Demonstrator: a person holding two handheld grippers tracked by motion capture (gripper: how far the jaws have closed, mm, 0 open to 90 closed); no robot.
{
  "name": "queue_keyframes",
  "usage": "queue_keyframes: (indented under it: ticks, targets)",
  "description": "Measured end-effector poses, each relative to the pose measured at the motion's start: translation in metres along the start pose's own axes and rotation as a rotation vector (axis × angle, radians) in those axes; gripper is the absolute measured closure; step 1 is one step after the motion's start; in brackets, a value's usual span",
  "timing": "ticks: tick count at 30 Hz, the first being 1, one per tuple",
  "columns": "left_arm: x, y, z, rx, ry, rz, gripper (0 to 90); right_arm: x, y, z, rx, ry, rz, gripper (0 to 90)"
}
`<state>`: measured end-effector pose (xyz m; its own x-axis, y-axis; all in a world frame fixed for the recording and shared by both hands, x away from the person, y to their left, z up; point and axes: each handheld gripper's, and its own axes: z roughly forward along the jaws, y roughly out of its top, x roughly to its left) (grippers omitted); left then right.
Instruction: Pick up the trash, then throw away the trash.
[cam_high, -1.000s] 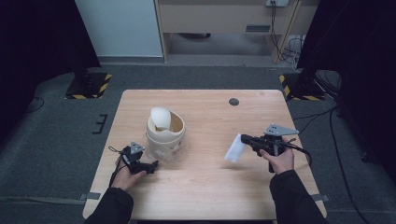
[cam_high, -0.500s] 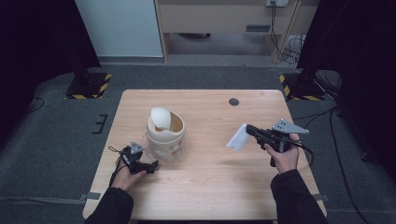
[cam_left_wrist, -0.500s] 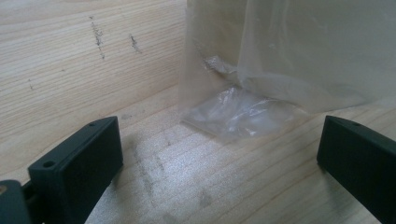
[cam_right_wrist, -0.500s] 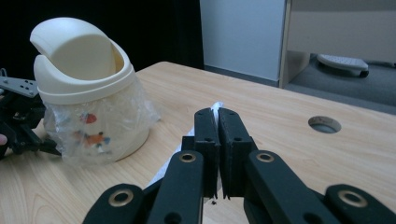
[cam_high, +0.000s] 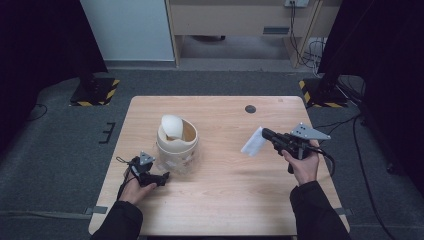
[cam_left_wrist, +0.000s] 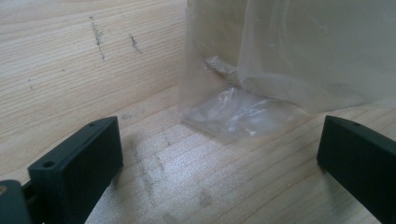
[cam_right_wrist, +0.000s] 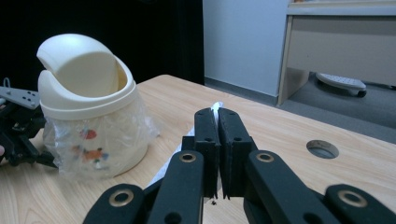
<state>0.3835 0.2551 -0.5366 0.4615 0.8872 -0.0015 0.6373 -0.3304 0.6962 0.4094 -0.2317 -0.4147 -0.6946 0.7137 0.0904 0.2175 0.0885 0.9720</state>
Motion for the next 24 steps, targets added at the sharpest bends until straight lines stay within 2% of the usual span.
queue_keyframes:
  ticks: [6, 14, 19, 24]
  targets:
    - [0.000, 0.000, 0.000, 0.000, 0.000, 0.000, 0.0, 0.003, 0.015, -0.001, -0.035, 0.015, -0.022, 87.3]
    - [0.000, 0.000, 0.000, 0.000, 0.000, 0.000, 0.0, 0.006, 0.037, 0.010, -0.100, 0.035, -0.050, 87.4]
    - [0.000, 0.000, 0.000, 0.000, 0.000, 0.000, 0.0, 0.010, 0.051, 0.022, -0.135, 0.053, -0.075, 87.4]
    - [0.000, 0.000, 0.000, 0.000, 0.000, 0.000, 0.0, 0.017, 0.059, 0.036, -0.141, 0.074, -0.096, 87.4]
